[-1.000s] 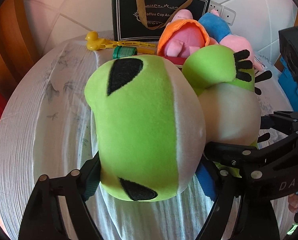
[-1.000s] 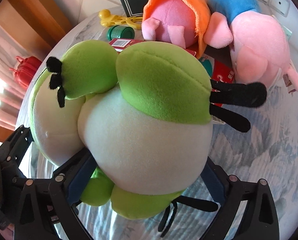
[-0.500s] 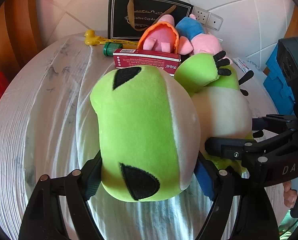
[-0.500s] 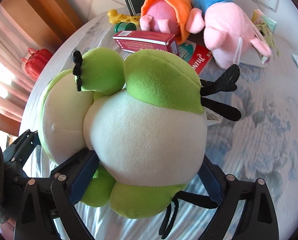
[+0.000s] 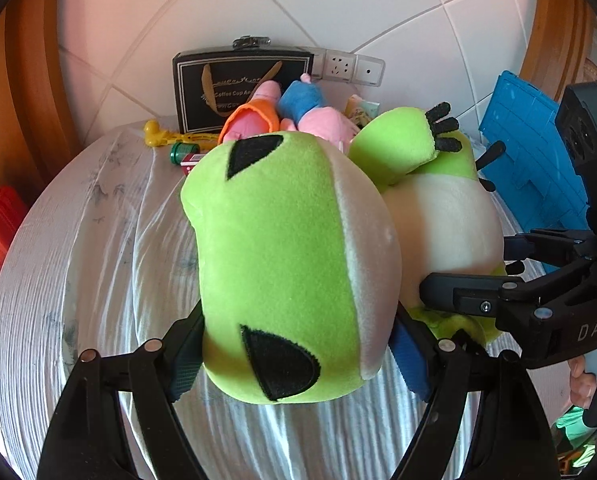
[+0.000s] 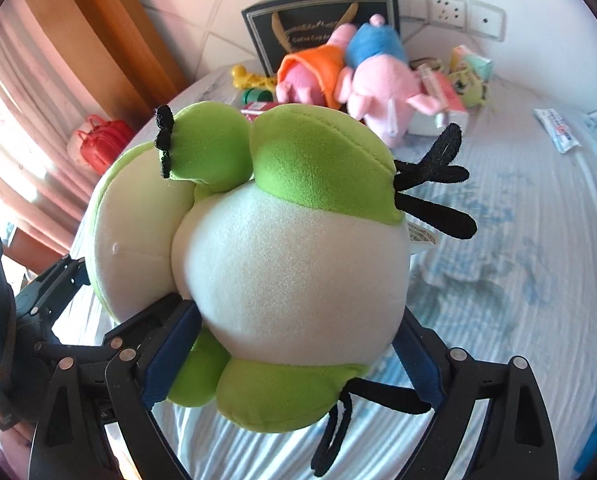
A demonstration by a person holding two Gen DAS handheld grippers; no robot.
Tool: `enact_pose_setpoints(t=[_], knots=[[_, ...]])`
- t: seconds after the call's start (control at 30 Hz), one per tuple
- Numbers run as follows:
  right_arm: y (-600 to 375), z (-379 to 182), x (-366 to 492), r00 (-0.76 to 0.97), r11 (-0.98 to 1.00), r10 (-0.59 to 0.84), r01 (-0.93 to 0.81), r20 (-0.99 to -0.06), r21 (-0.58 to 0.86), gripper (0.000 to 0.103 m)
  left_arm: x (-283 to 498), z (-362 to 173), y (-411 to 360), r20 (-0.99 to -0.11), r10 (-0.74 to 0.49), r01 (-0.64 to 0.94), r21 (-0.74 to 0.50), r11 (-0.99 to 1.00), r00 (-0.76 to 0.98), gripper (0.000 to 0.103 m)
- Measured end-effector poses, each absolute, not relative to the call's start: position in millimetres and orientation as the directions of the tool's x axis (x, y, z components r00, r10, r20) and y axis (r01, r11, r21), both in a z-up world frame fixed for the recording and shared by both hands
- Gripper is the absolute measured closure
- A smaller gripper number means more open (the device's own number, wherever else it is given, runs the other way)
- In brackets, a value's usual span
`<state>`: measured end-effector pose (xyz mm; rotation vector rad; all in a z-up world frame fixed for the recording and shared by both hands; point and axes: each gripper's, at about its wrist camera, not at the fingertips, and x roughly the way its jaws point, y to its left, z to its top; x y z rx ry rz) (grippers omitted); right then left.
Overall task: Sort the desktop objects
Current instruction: 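Lift the frog plush with both tools and carry it toward the crate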
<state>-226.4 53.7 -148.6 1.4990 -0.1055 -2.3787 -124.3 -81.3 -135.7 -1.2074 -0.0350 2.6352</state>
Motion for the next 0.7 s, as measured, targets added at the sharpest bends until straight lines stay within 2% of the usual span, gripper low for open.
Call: enact_pose_setpoints(t=[0.37,0.7], knots=[[133.3,-90.3,-182.8,-0.525,-0.956,-0.290,0.192,-0.800,0.220,0.011,-103.0,-81.7,7.0,-0.672,0.273,-0.295,-0.083,-0.952,-0.689,0.023],[225.9,-21.6,-151.0,-0.662,-0.974,-0.227,0.150,-0.714,0.170,0.012,-92.4,-14.9,108.5,-0.545,0.348,-0.384,-0.050,-0.922,-0.763,0.023]])
